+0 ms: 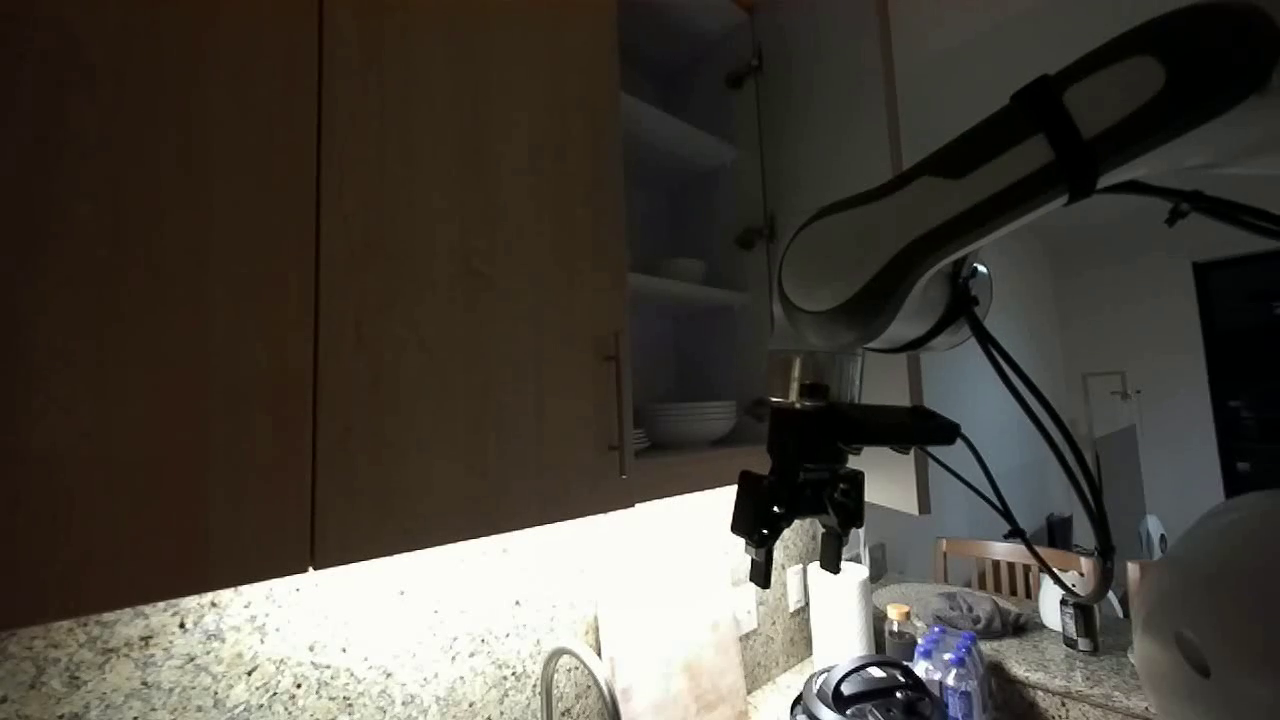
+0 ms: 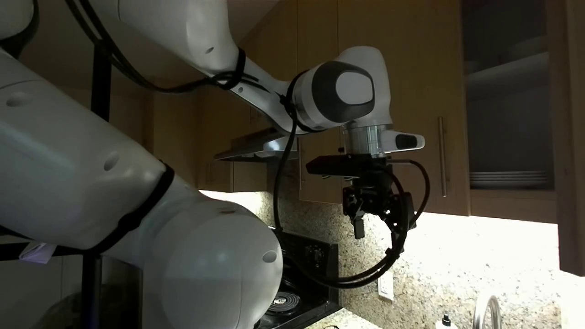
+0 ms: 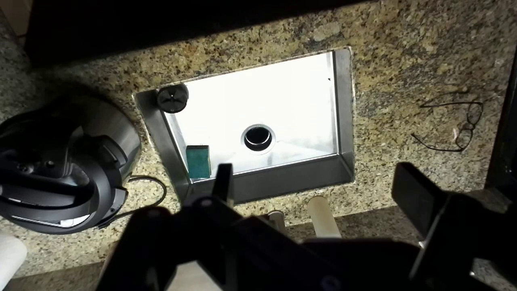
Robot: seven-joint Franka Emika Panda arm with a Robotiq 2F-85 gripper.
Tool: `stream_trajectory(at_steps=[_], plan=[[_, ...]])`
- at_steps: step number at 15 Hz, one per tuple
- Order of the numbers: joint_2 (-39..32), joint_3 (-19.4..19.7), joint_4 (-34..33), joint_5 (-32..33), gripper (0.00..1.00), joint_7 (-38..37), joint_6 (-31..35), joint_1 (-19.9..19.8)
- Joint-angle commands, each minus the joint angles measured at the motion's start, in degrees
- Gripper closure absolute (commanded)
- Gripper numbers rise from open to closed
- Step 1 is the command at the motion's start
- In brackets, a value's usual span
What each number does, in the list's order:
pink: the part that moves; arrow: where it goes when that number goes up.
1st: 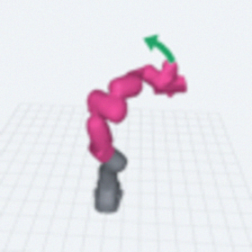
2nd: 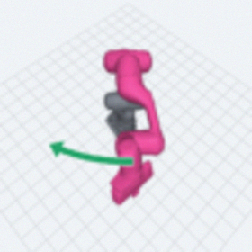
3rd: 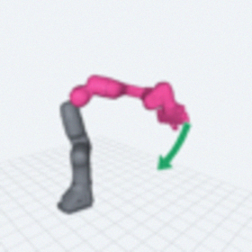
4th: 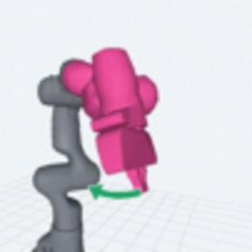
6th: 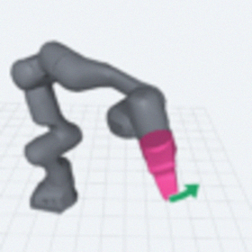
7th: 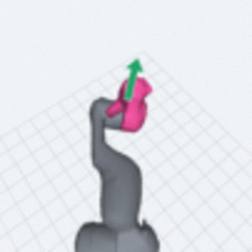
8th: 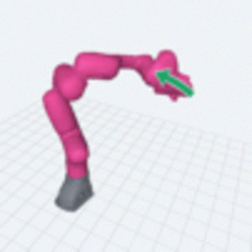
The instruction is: Close the right cabinet door
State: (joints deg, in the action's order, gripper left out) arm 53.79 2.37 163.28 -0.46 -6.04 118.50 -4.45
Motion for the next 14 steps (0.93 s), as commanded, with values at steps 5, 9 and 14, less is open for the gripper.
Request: stream_trajectory(at_steps=[5, 9, 14], plan=[[0.26, -0.43, -0.40, -0.34, 0.00, 0.26, -0.41, -0.32], [1.81, -1.06, -2.69, 0.70, 0.00, 0.51, -3.47, -0.53], [5.63, -1.71, -4.32, 3.54, 0.00, 0.91, -9.27, -1.21]])
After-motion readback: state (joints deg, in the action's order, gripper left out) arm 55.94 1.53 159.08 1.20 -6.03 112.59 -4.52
